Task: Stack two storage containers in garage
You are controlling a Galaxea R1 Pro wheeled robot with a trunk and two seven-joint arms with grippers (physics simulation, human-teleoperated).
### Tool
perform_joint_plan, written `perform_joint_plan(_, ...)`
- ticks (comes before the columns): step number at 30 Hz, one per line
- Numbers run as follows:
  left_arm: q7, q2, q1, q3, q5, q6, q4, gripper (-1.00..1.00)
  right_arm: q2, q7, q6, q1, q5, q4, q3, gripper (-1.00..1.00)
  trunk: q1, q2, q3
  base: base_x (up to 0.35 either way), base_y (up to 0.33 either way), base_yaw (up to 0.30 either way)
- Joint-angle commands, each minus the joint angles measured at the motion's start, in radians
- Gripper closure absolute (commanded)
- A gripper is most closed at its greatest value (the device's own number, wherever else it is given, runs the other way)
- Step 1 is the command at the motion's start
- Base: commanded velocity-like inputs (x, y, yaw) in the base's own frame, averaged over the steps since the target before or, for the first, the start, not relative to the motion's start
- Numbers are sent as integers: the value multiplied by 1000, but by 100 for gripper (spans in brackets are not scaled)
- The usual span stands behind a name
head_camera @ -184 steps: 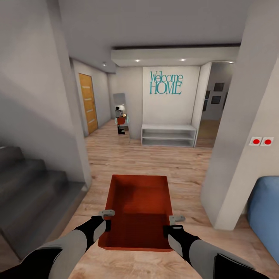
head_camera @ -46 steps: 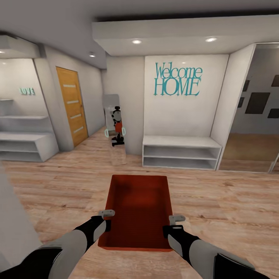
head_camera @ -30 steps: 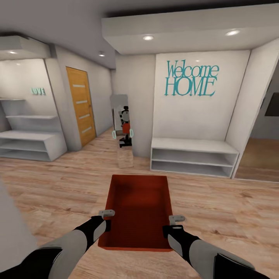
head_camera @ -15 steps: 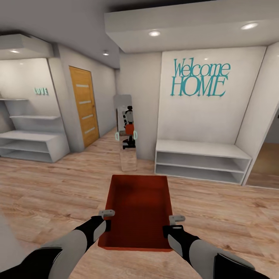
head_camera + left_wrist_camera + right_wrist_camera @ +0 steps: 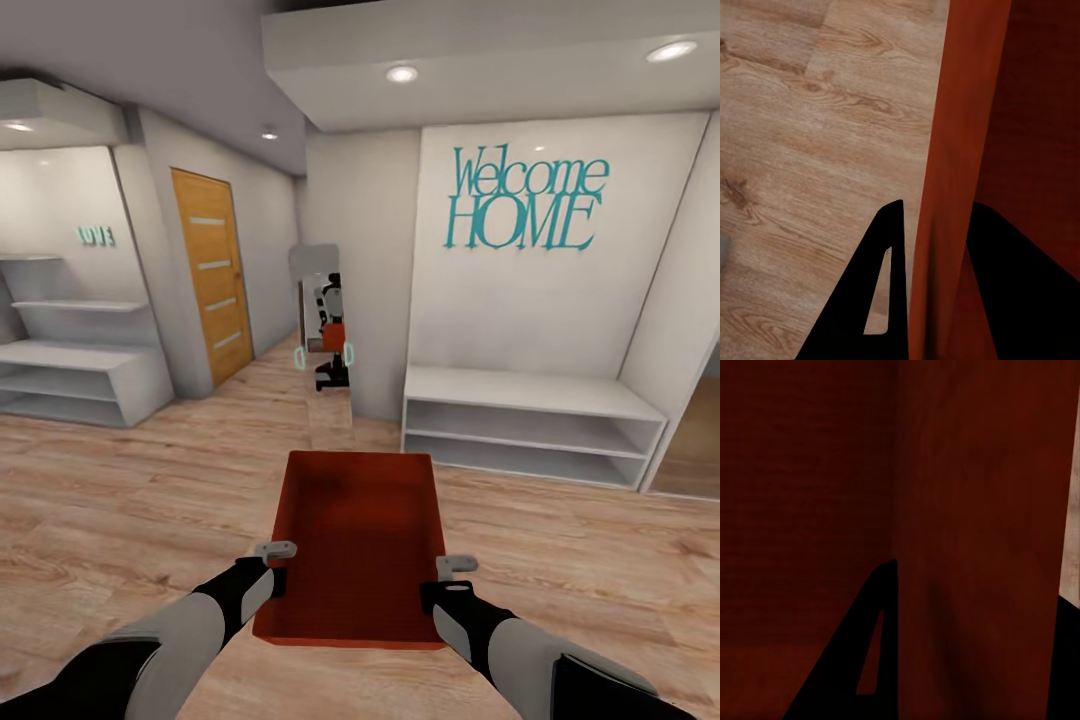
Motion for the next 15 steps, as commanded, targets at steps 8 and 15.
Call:
perform_joint_plan(8, 7, 0, 0, -39, 15, 5, 2, 100, -15, -9, 5, -2, 20, -2, -14, 100, 1, -1, -2, 321, 0, 0)
perform_joint_plan(15, 7, 0, 0, -39, 15, 5, 2, 100, -15, -9, 5, -1, 20, -2, -14, 100, 1, -1, -2, 321, 0, 41)
